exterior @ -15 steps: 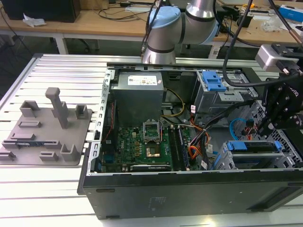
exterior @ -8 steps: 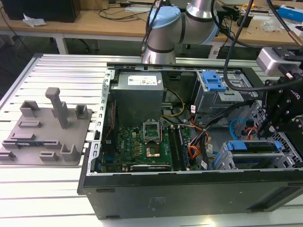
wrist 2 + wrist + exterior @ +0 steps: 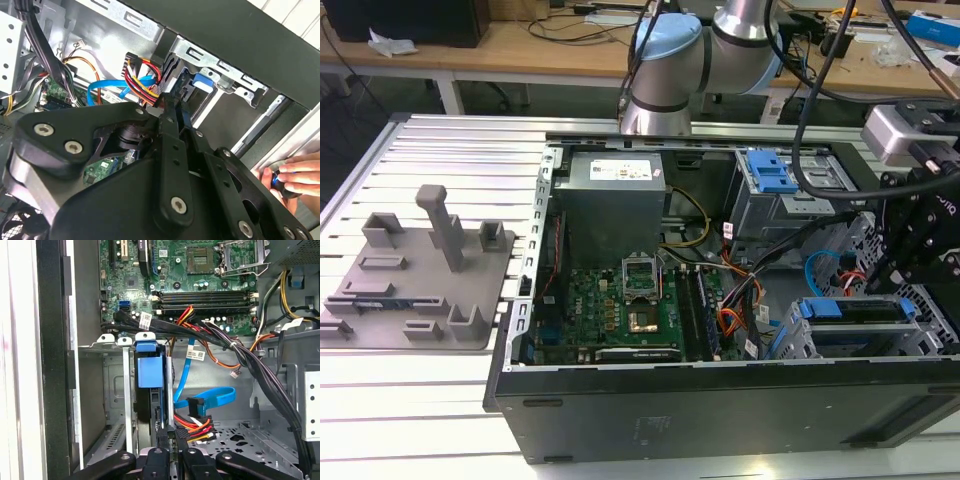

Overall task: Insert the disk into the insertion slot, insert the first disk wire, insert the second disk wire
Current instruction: 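Insert the first disk wire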

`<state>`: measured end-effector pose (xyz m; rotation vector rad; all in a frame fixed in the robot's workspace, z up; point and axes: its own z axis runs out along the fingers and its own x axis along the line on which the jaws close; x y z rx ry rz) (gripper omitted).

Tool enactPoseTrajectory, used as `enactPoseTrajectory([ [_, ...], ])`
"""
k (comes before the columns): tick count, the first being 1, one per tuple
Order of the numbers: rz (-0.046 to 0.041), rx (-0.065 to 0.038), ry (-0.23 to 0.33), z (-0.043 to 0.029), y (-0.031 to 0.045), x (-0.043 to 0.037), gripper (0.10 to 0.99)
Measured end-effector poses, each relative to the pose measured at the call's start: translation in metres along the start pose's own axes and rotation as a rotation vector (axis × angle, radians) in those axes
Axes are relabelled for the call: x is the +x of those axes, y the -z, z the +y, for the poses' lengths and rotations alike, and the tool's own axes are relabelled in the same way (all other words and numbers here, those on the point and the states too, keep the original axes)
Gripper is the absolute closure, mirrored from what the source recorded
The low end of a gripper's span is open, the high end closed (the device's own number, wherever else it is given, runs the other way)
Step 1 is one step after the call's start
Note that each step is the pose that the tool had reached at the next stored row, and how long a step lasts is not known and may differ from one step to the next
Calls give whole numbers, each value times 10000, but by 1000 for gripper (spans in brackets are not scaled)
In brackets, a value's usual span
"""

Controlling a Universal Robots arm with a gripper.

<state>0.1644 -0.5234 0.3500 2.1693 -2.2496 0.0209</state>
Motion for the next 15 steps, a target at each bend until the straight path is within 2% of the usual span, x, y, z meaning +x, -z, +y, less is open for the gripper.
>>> enactPoseTrajectory([
  [15, 0, -3, -132, -16, -3, 43, 922],
])
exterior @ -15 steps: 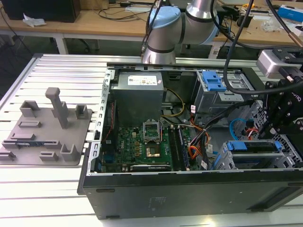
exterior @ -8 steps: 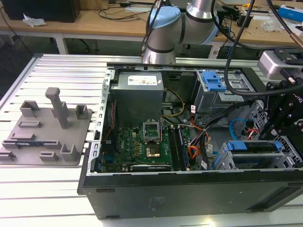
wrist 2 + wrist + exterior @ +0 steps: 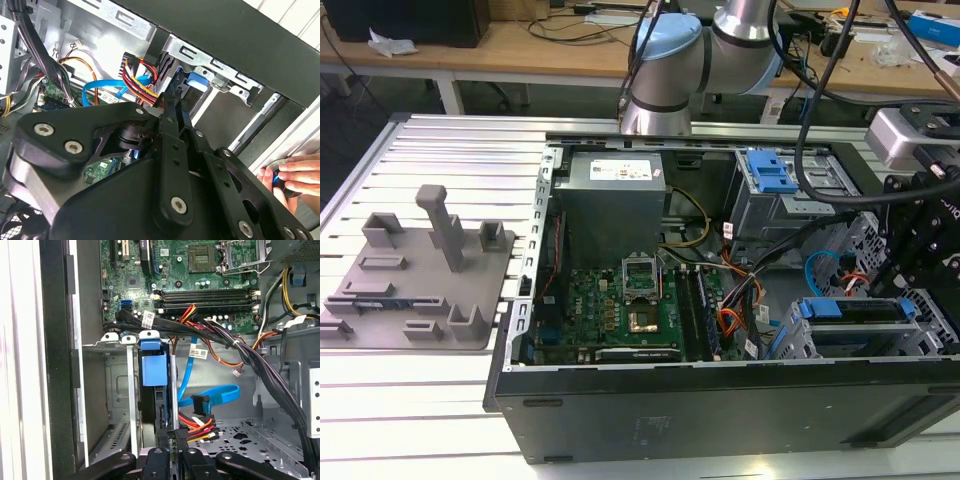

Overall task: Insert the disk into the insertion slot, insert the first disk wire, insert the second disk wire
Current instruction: 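Insert the first disk wire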

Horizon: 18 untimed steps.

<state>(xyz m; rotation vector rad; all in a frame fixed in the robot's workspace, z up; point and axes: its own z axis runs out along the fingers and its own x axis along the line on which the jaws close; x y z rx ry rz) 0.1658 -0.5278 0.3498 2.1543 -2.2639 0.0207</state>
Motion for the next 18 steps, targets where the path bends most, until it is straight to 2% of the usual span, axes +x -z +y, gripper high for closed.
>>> enactPoseTrajectory([
  [18, 0, -1, -80, -1, -13, 26, 922],
])
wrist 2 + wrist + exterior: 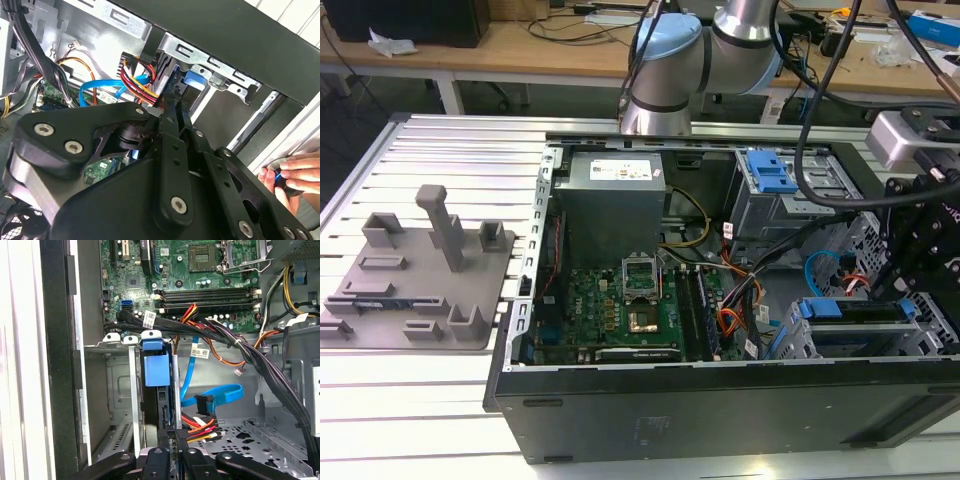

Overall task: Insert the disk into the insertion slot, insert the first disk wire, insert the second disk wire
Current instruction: 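Insert the first disk wire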

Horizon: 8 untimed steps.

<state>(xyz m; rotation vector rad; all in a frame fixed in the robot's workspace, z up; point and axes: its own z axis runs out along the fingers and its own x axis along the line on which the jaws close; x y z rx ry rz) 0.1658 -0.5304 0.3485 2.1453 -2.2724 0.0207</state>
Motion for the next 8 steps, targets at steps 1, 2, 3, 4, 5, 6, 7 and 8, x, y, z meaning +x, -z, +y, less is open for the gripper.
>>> enactPoseTrajectory([
  [1, 0, 0, 0, 0, -6, 0, 922],
  [2, 0, -1, 0, 0, -8, 0, 922],
  [3, 0, -1, 0, 0, -9, 0, 922],
  [4, -1, -1, 0, 0, -11, 0, 922],
  [5, 0, -1, 0, 0, -13, 0, 922],
  [6, 0, 0, 0, 0, -14, 0, 922],
  [7, 0, -1, 0, 0, -16, 0, 922],
  [8, -1, -1, 0, 0, -17, 0, 922],
])
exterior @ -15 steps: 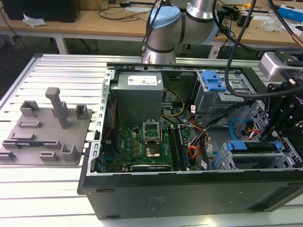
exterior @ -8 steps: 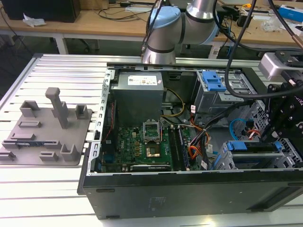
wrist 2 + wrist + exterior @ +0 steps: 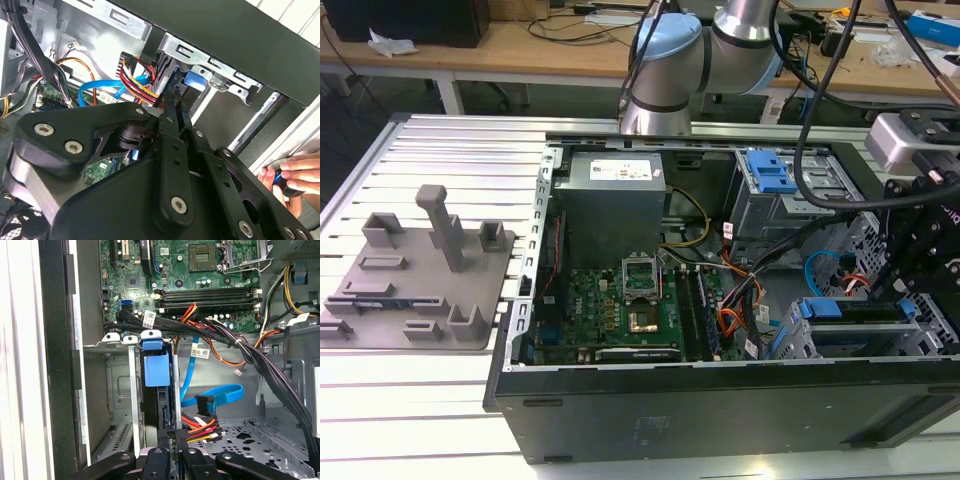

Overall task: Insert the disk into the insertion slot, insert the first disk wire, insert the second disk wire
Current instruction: 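Insert the first disk wire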

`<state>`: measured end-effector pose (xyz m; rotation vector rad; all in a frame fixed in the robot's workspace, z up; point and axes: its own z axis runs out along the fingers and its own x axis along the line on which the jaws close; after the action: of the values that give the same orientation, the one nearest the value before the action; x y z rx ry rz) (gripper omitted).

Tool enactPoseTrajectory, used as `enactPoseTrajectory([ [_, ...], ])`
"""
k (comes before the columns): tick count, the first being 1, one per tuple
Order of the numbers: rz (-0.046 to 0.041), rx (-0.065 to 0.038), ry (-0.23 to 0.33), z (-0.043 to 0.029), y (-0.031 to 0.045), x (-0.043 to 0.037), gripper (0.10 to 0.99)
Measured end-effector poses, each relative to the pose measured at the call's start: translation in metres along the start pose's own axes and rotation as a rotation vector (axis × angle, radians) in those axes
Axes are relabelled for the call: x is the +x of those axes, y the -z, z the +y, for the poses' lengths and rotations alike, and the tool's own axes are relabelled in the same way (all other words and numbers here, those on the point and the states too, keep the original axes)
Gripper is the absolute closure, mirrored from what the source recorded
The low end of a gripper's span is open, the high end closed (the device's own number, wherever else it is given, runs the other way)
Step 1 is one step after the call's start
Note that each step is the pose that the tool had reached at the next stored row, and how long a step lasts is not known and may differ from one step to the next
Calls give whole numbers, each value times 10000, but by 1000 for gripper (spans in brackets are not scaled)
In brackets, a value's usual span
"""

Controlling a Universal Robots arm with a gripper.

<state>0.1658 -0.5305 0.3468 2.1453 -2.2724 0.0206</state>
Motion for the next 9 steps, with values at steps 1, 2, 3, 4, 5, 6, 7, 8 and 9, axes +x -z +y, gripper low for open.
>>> enactPoseTrajectory([
  [1, 0, 0, 0, 0, -2, 0, 922],
  [2, 0, 0, 0, 0, -3, 0, 922],
  [3, 0, 0, 0, 0, -6, 0, 922],
  [4, 0, 0, 0, 0, -7, 0, 922],
  [5, 0, 0, 0, 0, -9, 0, 922],
  [6, 0, 0, 0, 0, -12, 0, 922],
  [7, 1, 0, 0, 0, -14, 0, 922],
  [8, 0, 0, 0, 0, -16, -1, 922],
  [9, 1, 0, 0, 1, -17, 0, 922],
])
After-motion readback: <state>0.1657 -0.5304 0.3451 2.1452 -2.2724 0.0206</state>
